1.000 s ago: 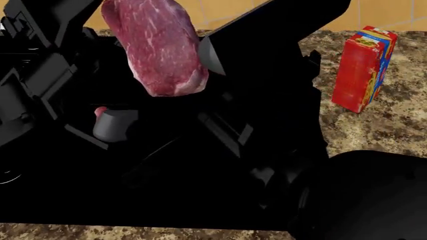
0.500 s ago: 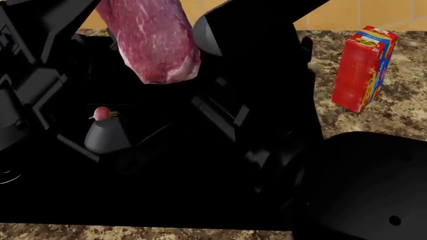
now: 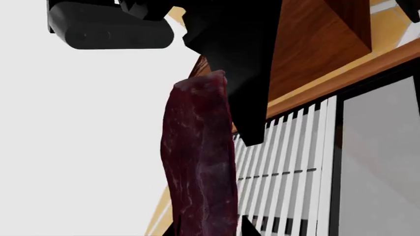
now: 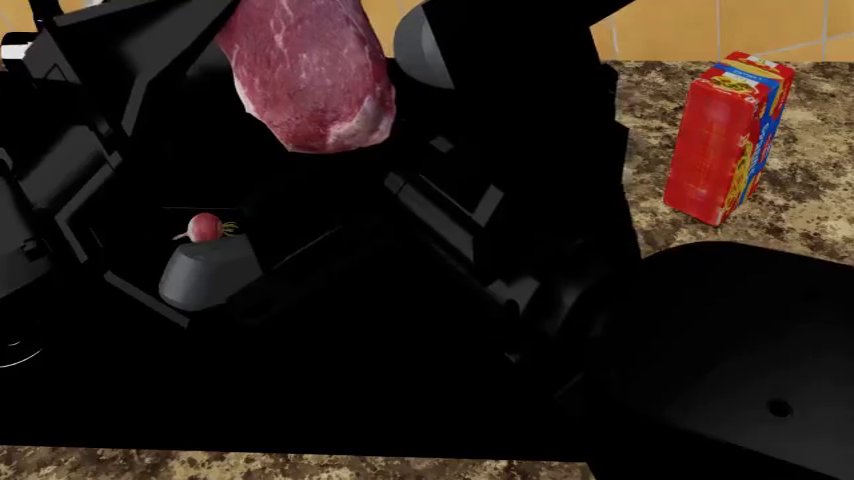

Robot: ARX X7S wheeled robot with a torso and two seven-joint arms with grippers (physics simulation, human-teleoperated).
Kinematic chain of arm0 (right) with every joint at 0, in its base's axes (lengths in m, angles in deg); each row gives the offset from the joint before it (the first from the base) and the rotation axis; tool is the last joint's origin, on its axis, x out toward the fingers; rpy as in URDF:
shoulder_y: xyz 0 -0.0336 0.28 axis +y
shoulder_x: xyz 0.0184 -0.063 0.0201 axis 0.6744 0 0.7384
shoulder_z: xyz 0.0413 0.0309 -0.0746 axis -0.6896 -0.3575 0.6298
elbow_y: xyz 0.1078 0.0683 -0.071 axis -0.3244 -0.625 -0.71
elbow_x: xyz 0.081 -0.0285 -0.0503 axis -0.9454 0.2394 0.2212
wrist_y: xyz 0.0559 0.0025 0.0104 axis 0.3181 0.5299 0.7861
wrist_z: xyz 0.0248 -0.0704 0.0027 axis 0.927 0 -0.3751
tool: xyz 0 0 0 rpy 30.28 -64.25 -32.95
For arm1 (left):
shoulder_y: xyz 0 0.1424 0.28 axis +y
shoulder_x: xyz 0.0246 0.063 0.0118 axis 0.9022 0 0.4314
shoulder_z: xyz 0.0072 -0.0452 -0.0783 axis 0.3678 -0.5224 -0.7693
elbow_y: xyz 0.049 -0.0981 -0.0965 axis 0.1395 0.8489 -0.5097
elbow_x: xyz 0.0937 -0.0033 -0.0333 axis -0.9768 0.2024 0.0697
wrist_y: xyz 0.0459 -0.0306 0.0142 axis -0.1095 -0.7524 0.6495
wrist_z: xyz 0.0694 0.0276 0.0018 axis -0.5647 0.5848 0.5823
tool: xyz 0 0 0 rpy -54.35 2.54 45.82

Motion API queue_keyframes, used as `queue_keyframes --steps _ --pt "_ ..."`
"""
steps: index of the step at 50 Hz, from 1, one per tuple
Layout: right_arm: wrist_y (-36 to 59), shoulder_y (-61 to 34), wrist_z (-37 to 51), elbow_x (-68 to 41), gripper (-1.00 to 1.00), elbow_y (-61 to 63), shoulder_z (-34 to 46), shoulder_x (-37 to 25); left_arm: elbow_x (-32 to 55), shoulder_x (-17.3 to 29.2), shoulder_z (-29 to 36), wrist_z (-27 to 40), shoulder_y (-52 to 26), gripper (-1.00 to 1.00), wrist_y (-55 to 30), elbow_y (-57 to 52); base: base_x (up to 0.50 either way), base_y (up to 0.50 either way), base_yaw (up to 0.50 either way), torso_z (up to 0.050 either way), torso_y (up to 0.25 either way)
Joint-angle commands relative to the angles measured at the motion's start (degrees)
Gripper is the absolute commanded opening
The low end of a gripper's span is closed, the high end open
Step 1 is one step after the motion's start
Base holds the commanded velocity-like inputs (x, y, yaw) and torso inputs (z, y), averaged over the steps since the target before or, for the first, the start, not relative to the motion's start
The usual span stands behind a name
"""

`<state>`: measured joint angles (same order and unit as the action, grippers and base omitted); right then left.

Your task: Pick the steak from the counter and place it in the sink

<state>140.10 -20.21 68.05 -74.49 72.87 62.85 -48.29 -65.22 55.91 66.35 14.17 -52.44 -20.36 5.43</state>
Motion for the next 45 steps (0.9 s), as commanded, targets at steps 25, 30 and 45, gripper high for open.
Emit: queue_keyframes --steps 25,30,45 --pt "-2.57 3.78 23.42 -22.66 1.00 10.93 -11.42 -14.58 2.44 0.98 0.18 -3.29 0.72 -1.00 -0.34 -0.65 0.00 0.00 0.00 0.000 0.000" --pt "-4.19 6.01 25.93 -25.18 1.00 13.09 -14.77 -18.21 4.33 2.83 -1.02 -6.43 1.91 -1.00 -1.44 -4.28 0.00 0.00 0.00 0.000 0.000" --pt "-4.09 14.41 23.58 -18.20 1.00 15.14 -21.25 -20.92 18.83 12.97 -8.64 -29.82 13.34 -1.00 -16.55 -31.06 0.00 0.00 0.00 0.000 0.000"
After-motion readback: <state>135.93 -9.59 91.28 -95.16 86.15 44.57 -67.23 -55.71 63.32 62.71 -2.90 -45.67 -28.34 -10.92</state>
